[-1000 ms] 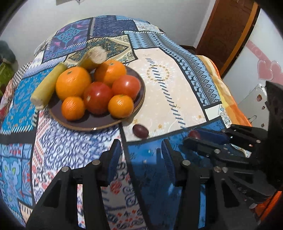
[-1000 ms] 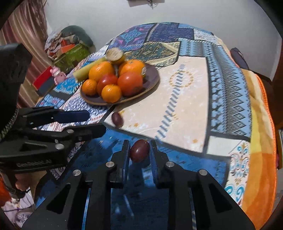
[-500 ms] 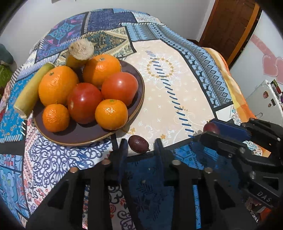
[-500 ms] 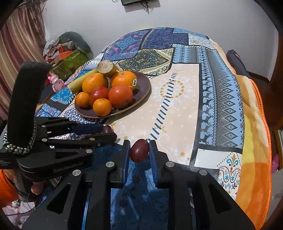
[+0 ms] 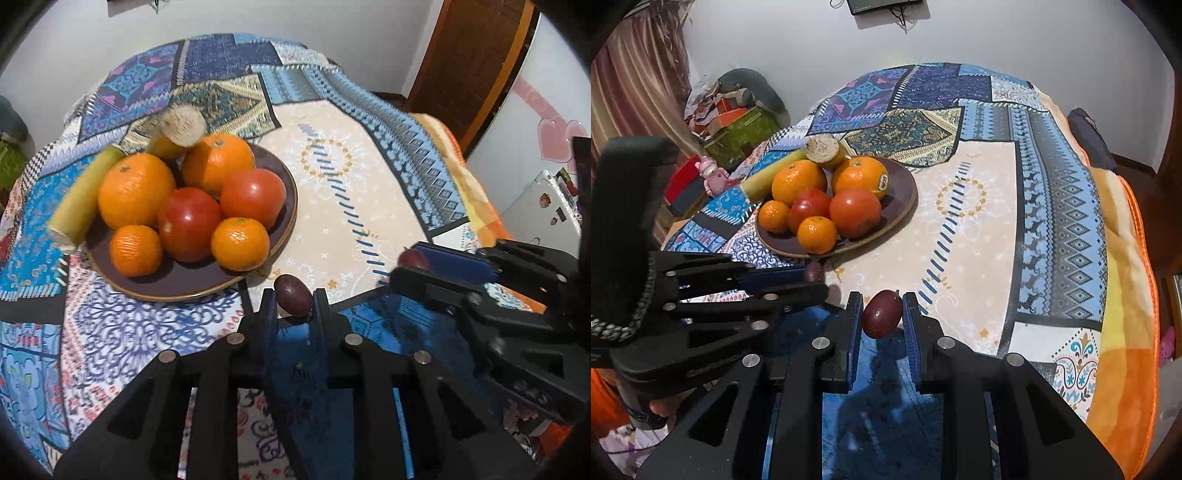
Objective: Organize fruits
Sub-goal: 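Carry both dates onto the brown plate and open both tools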
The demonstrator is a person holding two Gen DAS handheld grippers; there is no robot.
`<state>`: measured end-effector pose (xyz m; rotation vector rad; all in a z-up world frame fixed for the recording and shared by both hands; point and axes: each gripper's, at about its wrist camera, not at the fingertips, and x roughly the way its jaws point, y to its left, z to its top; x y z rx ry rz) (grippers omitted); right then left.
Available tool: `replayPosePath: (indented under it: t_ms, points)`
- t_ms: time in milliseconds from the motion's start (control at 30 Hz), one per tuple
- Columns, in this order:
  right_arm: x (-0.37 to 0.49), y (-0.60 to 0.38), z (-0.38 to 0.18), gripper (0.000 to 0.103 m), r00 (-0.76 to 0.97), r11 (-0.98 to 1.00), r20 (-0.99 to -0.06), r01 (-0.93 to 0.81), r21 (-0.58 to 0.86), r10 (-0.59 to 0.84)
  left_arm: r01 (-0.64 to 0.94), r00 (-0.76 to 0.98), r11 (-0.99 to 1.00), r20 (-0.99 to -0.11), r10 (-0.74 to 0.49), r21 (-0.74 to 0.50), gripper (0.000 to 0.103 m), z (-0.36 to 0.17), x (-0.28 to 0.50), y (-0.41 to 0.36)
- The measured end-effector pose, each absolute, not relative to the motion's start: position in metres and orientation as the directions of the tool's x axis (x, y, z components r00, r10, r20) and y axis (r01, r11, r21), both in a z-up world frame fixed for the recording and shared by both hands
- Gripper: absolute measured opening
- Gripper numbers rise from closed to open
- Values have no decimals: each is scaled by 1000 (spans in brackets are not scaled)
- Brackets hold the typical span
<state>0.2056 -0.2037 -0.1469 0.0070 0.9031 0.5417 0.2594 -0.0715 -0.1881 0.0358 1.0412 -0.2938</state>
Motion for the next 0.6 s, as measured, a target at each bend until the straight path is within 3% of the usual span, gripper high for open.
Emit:
replayPosePath:
  t_ms: [600]
  points:
    - [220,-160,-98,20,559,836,-665,-516,189,495,168,653,983,-739,-166,-72,19,-105,243,-11]
